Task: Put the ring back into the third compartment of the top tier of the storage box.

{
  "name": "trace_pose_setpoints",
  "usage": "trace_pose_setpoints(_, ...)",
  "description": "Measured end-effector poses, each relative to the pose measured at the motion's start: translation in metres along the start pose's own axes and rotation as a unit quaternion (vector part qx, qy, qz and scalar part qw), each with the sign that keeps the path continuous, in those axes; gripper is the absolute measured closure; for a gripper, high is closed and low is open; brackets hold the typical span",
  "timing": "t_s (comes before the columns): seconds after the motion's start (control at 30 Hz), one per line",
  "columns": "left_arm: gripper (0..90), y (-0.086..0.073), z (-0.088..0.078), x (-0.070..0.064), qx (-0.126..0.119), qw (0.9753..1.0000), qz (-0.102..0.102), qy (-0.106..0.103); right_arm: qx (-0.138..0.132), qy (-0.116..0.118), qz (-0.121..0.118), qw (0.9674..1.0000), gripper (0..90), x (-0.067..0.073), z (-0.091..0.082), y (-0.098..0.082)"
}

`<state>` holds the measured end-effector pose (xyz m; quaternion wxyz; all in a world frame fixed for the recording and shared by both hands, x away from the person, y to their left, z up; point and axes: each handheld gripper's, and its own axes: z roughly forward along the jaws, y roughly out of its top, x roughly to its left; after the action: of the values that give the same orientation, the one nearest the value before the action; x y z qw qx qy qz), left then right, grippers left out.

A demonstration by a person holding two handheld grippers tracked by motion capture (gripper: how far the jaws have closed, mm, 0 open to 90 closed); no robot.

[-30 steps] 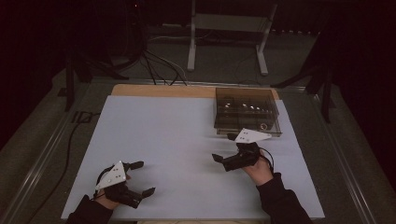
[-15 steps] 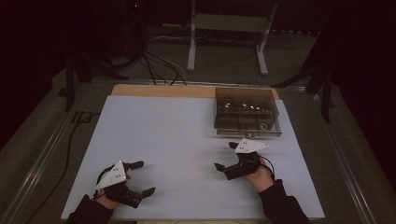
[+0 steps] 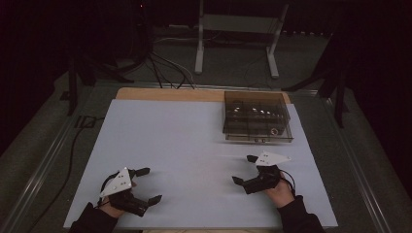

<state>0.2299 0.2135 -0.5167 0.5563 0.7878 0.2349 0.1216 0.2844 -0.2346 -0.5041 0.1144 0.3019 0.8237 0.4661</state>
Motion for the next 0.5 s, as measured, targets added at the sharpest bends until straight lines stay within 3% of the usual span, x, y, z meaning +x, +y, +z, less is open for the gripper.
trace_pose_setpoints(0.5,0.7,0.000,0.000,0.001,0.002,1.0000,-0.003,-0.002,-0.006,-0.034,0.013,0.9993,1.5,-0.003,-0.031,-0.018)
